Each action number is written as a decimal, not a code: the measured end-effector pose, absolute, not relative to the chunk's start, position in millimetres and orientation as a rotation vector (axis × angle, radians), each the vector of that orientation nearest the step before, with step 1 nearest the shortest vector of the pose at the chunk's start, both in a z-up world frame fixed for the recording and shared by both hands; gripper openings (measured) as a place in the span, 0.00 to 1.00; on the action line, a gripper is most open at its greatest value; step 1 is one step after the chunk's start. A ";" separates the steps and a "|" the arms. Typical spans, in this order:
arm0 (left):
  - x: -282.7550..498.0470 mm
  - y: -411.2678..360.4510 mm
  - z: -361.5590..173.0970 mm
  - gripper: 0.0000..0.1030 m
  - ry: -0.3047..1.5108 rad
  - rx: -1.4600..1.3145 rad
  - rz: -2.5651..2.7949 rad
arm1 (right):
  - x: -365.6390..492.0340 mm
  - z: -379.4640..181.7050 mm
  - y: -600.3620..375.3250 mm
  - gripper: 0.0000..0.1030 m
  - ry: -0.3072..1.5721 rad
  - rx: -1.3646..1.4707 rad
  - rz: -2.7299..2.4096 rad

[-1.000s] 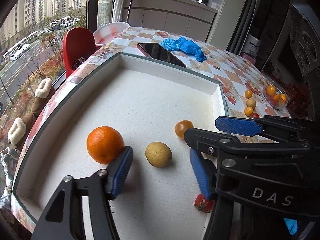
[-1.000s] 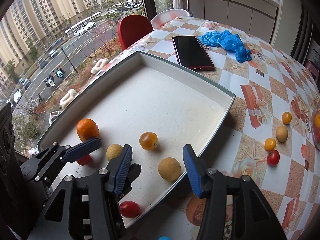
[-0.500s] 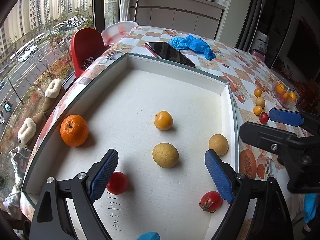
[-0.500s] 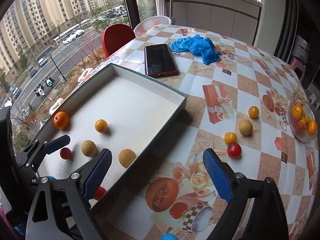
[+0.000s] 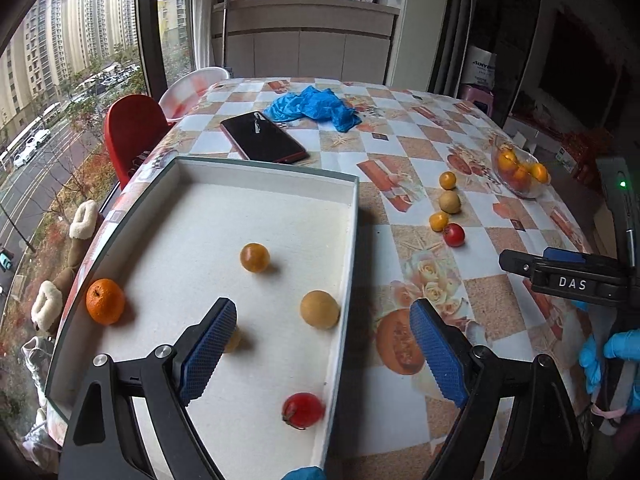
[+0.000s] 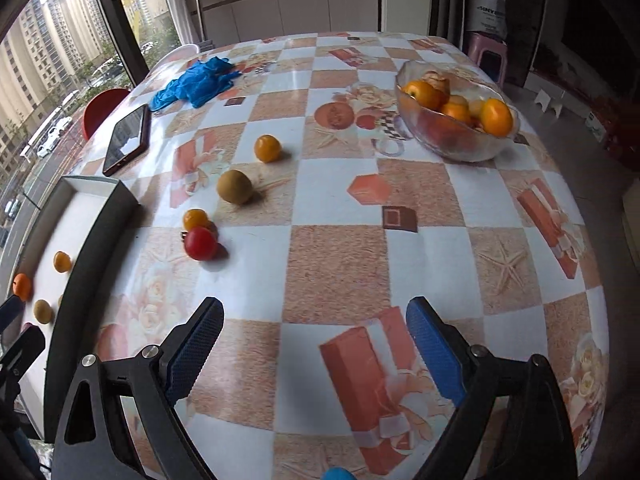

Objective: Organize fruits

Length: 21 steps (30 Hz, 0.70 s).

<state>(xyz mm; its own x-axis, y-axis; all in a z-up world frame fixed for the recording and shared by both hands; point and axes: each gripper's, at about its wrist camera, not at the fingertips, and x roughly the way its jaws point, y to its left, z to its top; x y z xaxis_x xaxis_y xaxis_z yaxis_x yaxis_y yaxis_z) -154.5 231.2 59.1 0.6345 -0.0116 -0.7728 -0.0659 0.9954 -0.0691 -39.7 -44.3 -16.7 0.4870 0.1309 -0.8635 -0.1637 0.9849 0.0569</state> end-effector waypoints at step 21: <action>-98.3 128.1 1.2 1.00 0.947 0.040 0.000 | -59.5 -37.1 -112.0 1.00 0.940 -0.043 0.051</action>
<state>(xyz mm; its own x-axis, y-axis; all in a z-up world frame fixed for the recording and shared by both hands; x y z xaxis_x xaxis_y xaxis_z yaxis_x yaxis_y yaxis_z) -98.3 128.1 1.2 0.5844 0.0177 -0.8112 0.0174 0.9993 0.0344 -59.5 -112.0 -37.1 0.5889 0.0251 -0.8078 -0.0626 0.9979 -0.0147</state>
